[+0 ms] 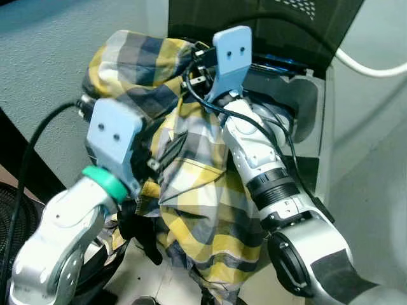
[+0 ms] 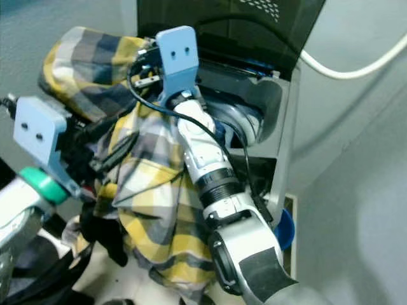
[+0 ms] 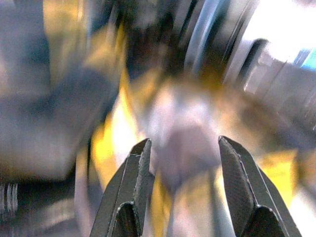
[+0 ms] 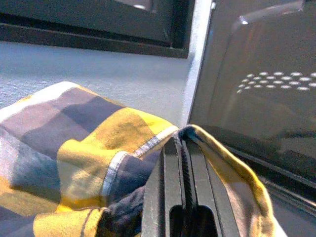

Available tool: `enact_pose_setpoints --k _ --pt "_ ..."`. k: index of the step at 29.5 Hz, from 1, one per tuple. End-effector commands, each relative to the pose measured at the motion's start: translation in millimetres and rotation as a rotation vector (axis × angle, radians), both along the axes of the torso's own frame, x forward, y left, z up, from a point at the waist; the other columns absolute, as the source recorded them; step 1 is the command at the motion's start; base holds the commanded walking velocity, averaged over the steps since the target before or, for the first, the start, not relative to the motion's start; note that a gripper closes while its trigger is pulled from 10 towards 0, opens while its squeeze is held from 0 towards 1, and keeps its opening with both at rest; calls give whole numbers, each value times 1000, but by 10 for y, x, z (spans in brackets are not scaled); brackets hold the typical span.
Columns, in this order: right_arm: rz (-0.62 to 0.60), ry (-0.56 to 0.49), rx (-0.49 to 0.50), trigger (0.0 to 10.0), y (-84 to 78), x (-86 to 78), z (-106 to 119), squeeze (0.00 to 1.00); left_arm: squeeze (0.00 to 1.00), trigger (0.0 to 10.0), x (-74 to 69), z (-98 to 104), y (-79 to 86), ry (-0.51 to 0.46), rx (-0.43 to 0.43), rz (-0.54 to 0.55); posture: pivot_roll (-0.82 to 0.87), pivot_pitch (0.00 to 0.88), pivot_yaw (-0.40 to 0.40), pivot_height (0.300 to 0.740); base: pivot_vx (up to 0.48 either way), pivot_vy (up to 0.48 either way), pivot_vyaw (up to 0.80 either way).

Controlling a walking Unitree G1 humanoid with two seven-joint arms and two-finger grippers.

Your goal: Clothes washing

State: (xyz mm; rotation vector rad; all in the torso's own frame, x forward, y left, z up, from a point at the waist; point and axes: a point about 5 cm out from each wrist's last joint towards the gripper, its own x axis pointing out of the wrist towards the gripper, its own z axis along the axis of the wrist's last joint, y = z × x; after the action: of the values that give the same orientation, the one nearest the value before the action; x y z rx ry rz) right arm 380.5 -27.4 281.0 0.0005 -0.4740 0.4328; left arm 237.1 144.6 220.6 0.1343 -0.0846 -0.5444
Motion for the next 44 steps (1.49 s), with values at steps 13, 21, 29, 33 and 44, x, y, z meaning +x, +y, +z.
enact_pose_setpoints --k 13,21,29,33,44 --pt "2 30 -17 0 -8 17 -89 0 1000 10000 -3 -191 284 35 200 138 118 47 -14 728 0 0 0" --pt "6 27 -17 0 2 19 -78 0 1000 10000 -77 -229 215 86 195 18 119 38 -19 728 0 0 0" --pt "9 18 -15 0 14 21 -51 0 0 10000 -175 -399 173 238 166 -180 114 24 -16 728 0 0 0" --pt "8 15 -16 0 12 21 -46 0 0 10000 -129 -473 212 295 153 -160 109 23 -14 728 0 0 0" --pt "6 16 -12 0 4 23 -46 0 0 1255 -7 -482 314 259 188 -35 113 29 -14 728 0 0 0"
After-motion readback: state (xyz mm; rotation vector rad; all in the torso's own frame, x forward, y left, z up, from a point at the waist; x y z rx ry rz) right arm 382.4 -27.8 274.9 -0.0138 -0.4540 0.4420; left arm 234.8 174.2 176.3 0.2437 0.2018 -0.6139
